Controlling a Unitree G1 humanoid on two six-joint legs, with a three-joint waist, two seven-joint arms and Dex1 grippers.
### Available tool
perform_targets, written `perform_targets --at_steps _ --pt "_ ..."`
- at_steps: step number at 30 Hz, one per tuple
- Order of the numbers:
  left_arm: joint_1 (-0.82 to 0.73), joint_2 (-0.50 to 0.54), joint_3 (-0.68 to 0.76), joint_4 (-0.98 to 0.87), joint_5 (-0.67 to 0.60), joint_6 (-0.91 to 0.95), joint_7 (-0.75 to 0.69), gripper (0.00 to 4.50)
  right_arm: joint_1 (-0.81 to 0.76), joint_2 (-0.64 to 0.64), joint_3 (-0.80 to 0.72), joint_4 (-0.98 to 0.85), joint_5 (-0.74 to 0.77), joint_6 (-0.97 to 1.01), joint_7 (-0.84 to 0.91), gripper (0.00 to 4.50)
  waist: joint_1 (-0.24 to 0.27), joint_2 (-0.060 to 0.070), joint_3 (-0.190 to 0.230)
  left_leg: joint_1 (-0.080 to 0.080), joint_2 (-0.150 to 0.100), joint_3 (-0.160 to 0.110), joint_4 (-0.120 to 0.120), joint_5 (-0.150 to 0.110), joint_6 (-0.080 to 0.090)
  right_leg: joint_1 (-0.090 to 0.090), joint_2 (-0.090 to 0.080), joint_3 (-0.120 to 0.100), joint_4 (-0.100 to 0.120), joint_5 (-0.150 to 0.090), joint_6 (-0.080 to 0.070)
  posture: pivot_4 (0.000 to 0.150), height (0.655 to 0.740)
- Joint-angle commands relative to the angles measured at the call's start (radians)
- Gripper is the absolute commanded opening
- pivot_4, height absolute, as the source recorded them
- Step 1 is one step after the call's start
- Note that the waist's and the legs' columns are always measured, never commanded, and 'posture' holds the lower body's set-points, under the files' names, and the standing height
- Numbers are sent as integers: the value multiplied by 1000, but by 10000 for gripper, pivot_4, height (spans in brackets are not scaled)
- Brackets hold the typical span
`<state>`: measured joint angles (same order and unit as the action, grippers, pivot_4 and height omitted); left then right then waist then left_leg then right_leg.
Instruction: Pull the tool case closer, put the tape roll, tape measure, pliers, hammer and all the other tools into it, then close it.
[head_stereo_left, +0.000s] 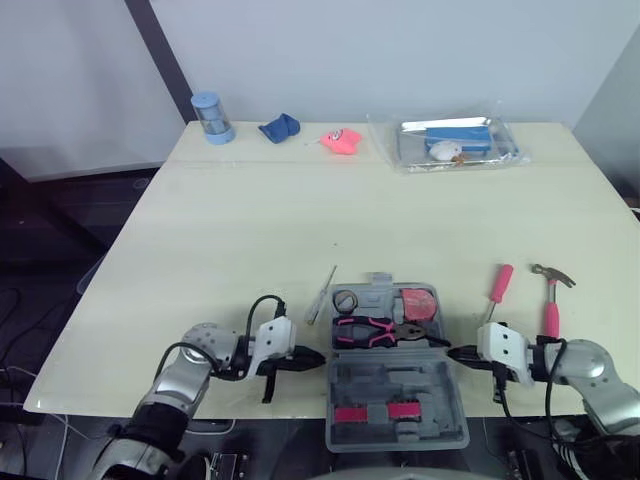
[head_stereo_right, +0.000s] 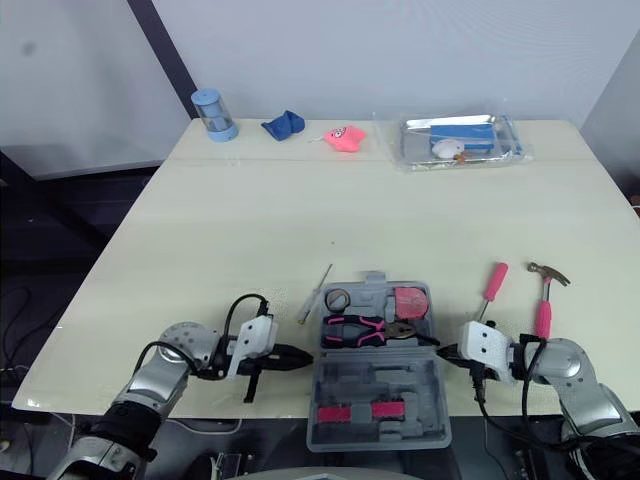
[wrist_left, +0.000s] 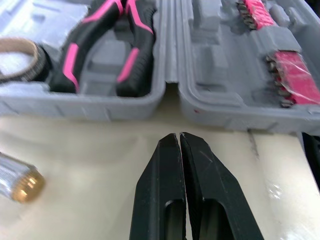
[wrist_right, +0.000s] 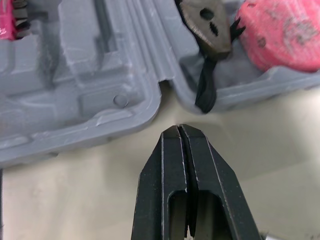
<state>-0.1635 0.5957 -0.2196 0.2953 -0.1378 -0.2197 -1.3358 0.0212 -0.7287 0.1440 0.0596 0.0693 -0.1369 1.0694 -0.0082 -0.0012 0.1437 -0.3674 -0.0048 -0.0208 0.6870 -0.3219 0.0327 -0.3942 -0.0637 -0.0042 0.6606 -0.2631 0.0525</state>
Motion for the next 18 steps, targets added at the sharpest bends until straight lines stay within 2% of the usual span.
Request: perform_targets --at_steps 1,18 --pt "-13 -3 -11 -20 -4 15 2 1506 -4 -1 1 -11 3 -2 -4 0 0 0 0 0 0 0 0 0 0 0 0 0 0 0 0 1500 7400" --pt "-43 -21 -42 -31 -8 83 -4 1506 -6 19 25 -50 1 30 -29 0 -2 0 0 0 0 0 0 0 0 0 0 0 0 0 0 1500 7400"
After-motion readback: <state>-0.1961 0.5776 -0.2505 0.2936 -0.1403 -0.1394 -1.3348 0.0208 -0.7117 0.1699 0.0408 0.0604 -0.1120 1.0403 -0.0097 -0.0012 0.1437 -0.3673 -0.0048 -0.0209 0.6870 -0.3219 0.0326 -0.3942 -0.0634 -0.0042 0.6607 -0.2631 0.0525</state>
